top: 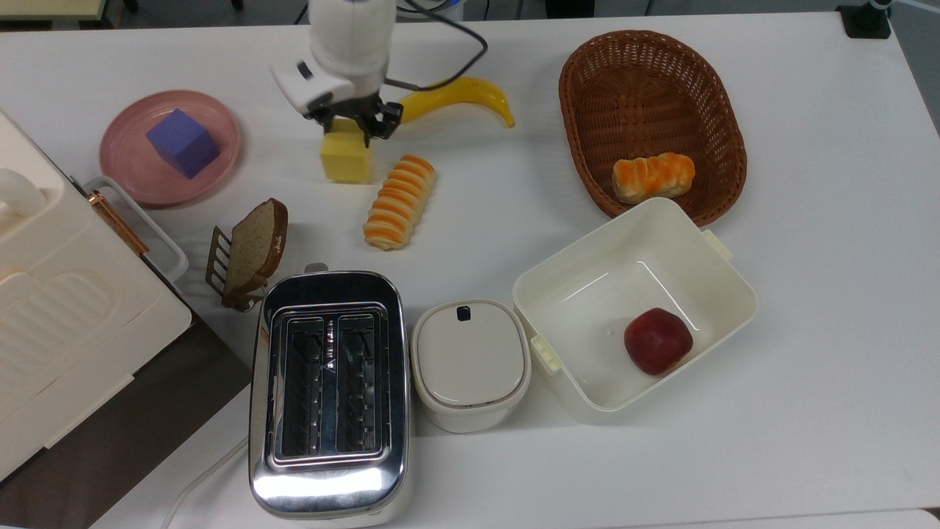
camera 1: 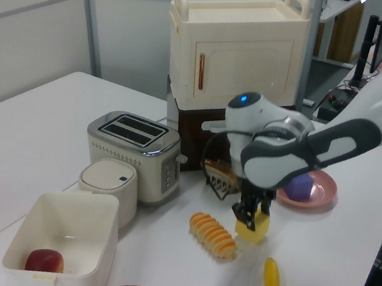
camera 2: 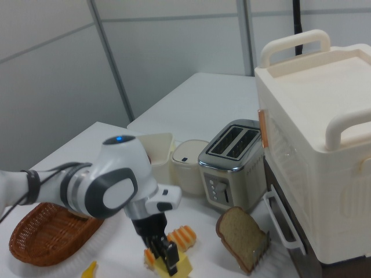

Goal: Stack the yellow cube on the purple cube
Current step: 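Close the gripper on the yellow cube and lift it, then carry the yellow cube over the purple cube on the pink plate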

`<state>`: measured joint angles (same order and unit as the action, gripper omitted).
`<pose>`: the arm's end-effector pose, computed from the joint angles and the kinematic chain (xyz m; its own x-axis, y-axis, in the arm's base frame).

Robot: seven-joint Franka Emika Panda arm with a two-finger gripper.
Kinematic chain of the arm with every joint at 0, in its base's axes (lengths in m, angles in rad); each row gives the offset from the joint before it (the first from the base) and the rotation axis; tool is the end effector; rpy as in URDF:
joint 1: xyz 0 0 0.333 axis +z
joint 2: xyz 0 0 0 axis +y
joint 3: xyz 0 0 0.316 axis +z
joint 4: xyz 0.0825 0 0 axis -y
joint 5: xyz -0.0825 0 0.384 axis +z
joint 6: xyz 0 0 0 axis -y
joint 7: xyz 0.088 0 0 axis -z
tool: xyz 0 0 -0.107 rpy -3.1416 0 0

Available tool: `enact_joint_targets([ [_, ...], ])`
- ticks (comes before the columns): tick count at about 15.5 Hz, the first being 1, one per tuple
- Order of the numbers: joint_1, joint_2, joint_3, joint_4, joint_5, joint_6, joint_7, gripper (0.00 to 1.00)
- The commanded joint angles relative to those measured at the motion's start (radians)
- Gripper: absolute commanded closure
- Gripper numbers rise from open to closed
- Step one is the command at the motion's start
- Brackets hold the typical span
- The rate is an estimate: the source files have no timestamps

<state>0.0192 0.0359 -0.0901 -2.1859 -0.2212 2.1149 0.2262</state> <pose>0.5240 -0.0472 0.3640 0.9812 -0.1783 -0.0741 -0.1606 -0.9667 0.1994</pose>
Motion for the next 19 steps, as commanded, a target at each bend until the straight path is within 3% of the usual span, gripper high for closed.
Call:
enact_joint_targets([
  [1, -0.088, -0.206, -0.011, -0.025, 0.025, -0.052, 0.013, 0.91],
  [3, -0.14, -0.237, -0.046, -0.003, 0.031, -0.052, 0.015, 0.91],
  [6, -0.146, -0.226, -0.123, 0.021, 0.039, -0.043, 0.015, 0.91],
  [10, -0.15, -0.171, -0.198, 0.099, 0.106, -0.039, -0.002, 0.91],
  [14, -0.186, -0.059, -0.208, 0.211, 0.128, -0.044, 0.002, 0.91],
  [19, -0.237, -0.008, -0.208, 0.215, 0.166, -0.036, -0.025, 0.91],
])
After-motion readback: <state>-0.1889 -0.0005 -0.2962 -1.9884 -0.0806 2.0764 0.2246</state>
